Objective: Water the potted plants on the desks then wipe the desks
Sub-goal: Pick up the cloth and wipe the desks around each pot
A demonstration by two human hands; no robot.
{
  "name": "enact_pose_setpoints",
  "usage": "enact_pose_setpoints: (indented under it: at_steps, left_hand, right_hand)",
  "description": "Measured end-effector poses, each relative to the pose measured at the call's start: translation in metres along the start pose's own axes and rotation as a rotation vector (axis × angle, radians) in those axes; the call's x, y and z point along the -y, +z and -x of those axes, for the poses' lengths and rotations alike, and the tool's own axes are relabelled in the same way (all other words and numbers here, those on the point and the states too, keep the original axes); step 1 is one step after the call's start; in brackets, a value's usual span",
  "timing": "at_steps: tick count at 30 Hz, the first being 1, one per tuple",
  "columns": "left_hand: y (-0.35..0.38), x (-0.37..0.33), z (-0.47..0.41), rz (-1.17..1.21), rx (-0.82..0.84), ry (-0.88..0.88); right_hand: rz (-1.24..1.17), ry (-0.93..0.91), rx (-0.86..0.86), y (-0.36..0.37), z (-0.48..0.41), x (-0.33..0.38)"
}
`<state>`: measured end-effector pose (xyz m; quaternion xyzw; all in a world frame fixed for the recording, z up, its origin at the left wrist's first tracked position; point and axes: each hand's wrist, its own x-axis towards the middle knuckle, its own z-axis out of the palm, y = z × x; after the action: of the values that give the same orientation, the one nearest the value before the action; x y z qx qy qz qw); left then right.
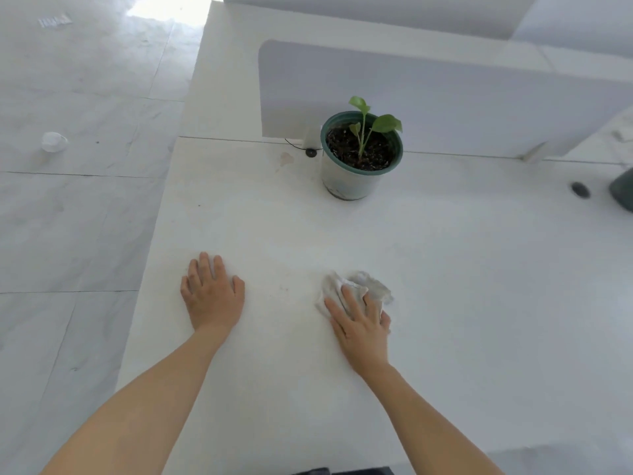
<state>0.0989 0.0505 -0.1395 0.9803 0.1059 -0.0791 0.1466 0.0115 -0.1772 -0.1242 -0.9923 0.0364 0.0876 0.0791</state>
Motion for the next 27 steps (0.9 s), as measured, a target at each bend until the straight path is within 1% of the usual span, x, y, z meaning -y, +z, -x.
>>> enact_pose_setpoints:
  at_steps: [3, 6, 8, 10, 11, 13, 16, 19, 22, 24, 27]
  left_hand:
    - [-0.003, 0.001, 0.003, 0.02, 0.011, 0.022]
    - [-0.006, 0.002, 0.003, 0.06, 0.036, 0.02]
    - [-0.01, -0.003, 0.006, 0.113, 0.051, 0.032]
    - [-0.011, -0.014, 0.015, 0.158, 0.056, 0.078]
    - [-0.01, -0.023, 0.023, 0.162, 0.062, 0.118]
    - [-0.005, -0.047, 0.044, 0.157, 0.089, 0.234]
    - [0.004, -0.091, 0.083, 0.146, 0.157, 0.422]
    - [0.02, -0.137, 0.131, 0.084, 0.233, 0.582]
    - [0.044, -0.18, 0.186, 0.017, 0.291, 0.687]
    - [0.058, -0.208, 0.228, 0.022, 0.325, 0.732]
    - [0.07, -0.241, 0.294, 0.179, 0.382, 0.801]
  right_hand:
    - [-0.09, 0.066, -0.171, -0.005, 0.022, -0.022]
    - [-0.152, 0.155, -0.219, -0.004, 0.038, -0.046]
    - [-0.23, 0.261, -0.24, -0.011, 0.051, -0.056]
    - [-0.33, 0.437, -0.312, -0.022, 0.063, -0.064]
    - [-0.379, 0.534, -0.359, -0.024, 0.071, -0.07]
    - [-0.436, 0.644, -0.444, -0.03, 0.092, -0.083]
    - [-0.469, 0.728, -0.519, -0.036, 0.124, -0.109]
    - [-0.494, 0.824, -0.571, -0.037, 0.163, -0.143]
    - [-0.533, 0.867, -0.615, -0.037, 0.207, -0.175]
    - [-0.561, 0.877, -0.64, -0.038, 0.238, -0.194]
    - [-0.587, 0.88, -0.725, -0.037, 0.285, -0.218]
